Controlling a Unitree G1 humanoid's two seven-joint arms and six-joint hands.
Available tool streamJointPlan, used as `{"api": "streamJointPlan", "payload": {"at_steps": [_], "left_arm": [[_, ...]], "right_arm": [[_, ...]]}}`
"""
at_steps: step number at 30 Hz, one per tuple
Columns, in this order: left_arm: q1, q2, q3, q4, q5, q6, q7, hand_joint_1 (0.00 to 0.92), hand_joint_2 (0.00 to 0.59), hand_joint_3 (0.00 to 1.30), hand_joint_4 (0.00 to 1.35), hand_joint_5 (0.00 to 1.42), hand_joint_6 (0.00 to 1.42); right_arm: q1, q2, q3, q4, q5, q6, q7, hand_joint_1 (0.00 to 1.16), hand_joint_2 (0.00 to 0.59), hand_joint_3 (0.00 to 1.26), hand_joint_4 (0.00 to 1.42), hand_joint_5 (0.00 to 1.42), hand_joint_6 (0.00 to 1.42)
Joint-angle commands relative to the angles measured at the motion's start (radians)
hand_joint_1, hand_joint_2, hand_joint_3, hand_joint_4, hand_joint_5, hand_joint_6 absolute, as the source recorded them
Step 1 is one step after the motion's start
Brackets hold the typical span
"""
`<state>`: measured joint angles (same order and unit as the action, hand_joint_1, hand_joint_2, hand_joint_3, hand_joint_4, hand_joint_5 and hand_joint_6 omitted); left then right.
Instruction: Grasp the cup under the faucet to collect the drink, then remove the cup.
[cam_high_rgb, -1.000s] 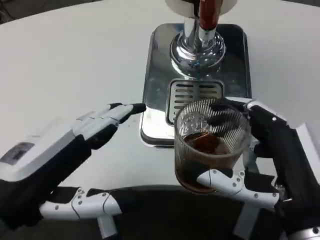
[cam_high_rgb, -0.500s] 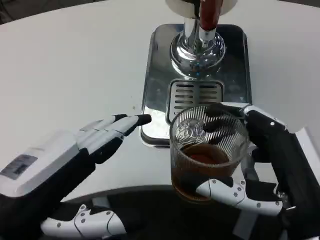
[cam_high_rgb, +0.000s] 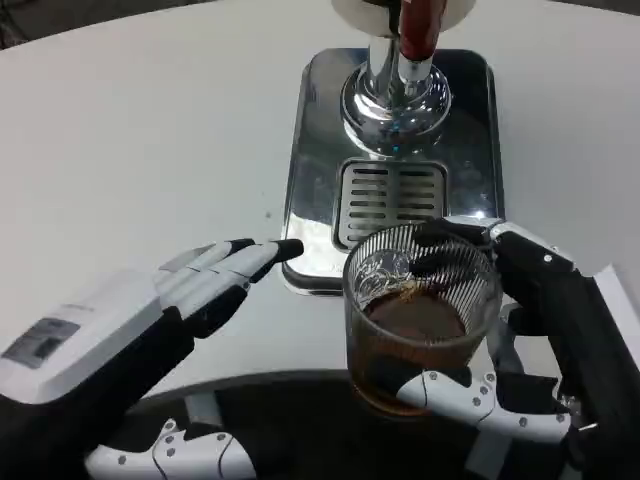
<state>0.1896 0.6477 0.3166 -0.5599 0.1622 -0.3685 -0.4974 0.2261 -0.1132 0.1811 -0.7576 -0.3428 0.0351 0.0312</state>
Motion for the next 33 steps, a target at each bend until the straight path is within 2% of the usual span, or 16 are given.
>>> {"api": "streamJointPlan", "payload": {"at_steps": [1,33], "left_arm": [[0.021,-0.007,0.0,-0.006,0.004,0.001,0.008,0.0,0.082,0.04,0.0,0.0,0.01],[0.034,0.0,-0.002,0.01,0.003,0.01,0.002,0.0,0.081,0.04,0.0,0.0,0.01]], "right_arm": [[-0.002,0.004,0.002,-0.035,0.023,-0.052,0.002,0.96,0.121,0.99,1.12,1.33,1.42],[0.017,0.0,0.006,-0.044,0.025,-0.05,0.004,0.97,0.112,1.0,1.15,1.34,1.42]]}}
